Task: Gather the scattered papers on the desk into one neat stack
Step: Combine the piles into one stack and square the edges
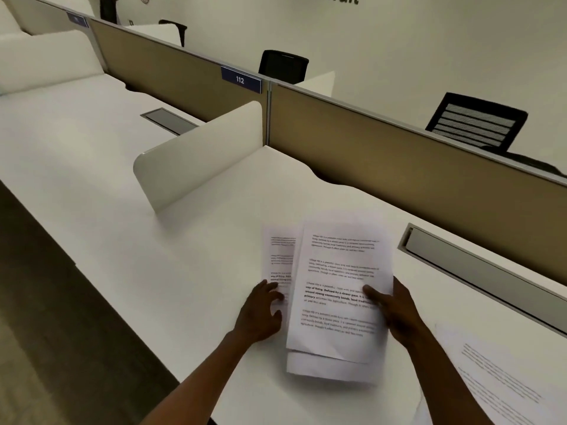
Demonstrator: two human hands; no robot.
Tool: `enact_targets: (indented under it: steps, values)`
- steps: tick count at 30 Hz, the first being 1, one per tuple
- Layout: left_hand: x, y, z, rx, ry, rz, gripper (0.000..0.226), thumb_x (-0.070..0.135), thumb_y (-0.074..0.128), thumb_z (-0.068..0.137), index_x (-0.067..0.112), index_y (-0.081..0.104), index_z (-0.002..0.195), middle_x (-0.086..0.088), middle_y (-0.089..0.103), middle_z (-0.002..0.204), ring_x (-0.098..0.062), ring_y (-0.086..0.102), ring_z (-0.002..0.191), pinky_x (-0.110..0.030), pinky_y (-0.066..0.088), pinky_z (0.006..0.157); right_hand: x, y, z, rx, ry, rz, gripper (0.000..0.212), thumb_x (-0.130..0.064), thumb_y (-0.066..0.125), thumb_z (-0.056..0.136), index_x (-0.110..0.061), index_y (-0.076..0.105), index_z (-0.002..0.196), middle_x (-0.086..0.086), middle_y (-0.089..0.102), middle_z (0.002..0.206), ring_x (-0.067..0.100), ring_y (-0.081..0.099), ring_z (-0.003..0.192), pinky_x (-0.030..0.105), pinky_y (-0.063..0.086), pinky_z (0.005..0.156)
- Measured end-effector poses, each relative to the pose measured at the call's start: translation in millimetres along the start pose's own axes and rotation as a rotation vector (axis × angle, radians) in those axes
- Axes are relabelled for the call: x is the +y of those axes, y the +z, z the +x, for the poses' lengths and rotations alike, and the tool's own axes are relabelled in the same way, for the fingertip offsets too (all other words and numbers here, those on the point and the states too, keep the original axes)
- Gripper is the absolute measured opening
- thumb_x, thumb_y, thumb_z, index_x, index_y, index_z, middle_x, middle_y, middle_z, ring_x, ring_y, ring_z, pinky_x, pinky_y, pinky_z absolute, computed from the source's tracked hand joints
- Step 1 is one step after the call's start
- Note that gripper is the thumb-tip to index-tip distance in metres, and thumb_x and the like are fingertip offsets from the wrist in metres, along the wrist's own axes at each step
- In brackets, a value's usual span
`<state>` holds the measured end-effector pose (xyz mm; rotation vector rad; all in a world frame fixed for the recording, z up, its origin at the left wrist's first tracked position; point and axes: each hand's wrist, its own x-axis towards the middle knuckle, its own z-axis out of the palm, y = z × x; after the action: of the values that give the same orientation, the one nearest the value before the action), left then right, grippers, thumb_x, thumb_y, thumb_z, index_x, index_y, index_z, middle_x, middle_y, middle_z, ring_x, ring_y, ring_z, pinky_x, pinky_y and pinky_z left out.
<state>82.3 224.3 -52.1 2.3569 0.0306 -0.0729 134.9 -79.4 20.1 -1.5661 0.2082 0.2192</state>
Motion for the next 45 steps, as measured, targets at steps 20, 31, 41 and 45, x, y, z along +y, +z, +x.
enact_targets:
  steps: [20,31,41,45]
  values:
    - [43.7,8.2,7.4,0.249,-0.543,-0.676,0.071,0.019,0.073,0.086,0.019,0.039,0.148,-0.010,0.049,0.145,-0.026,0.057,0.122,-0.033,0.047,0.099,37.2,86.0,3.9,0.161,-0.001,-0.838,0.054,-0.029,0.072,0.080,-0.007,0.055,0.126,0.014,0.063,0.122,0.032,0.060,0.111,0.042,0.053,0.091]
    - [47.3,-4.9,22.7,0.063,-0.599,-0.880,0.040,0.011,0.077,0.083,0.011,0.063,0.120,-0.019,0.070,0.118,-0.035,0.070,0.099,-0.052,0.059,0.088,32.3,61.6,-1.7,0.224,0.274,-0.281,0.040,-0.004,0.074,0.071,-0.019,0.062,0.107,0.010,0.069,0.105,0.017,0.062,0.075,0.027,0.050,0.063]
    - [110.5,10.5,12.2,-0.183,-0.247,-0.726,0.040,0.005,0.055,0.094,0.027,0.053,0.127,-0.010,0.072,0.111,-0.025,0.072,0.097,-0.039,0.062,0.078,31.5,2.7,-58.4,0.301,0.105,-0.051,0.028,-0.004,0.059,0.091,-0.020,0.066,0.113,0.010,0.070,0.110,0.031,0.067,0.102,0.050,0.057,0.091]
    - [154.1,27.6,2.4,-0.257,-0.184,-0.785,0.041,0.008,0.055,0.095,0.027,0.052,0.131,-0.006,0.072,0.115,-0.025,0.071,0.102,-0.045,0.060,0.087,23.4,-54.7,-98.3,0.429,0.065,0.004,0.028,-0.003,0.060,0.093,-0.014,0.064,0.119,0.010,0.069,0.114,0.031,0.067,0.103,0.051,0.057,0.091]
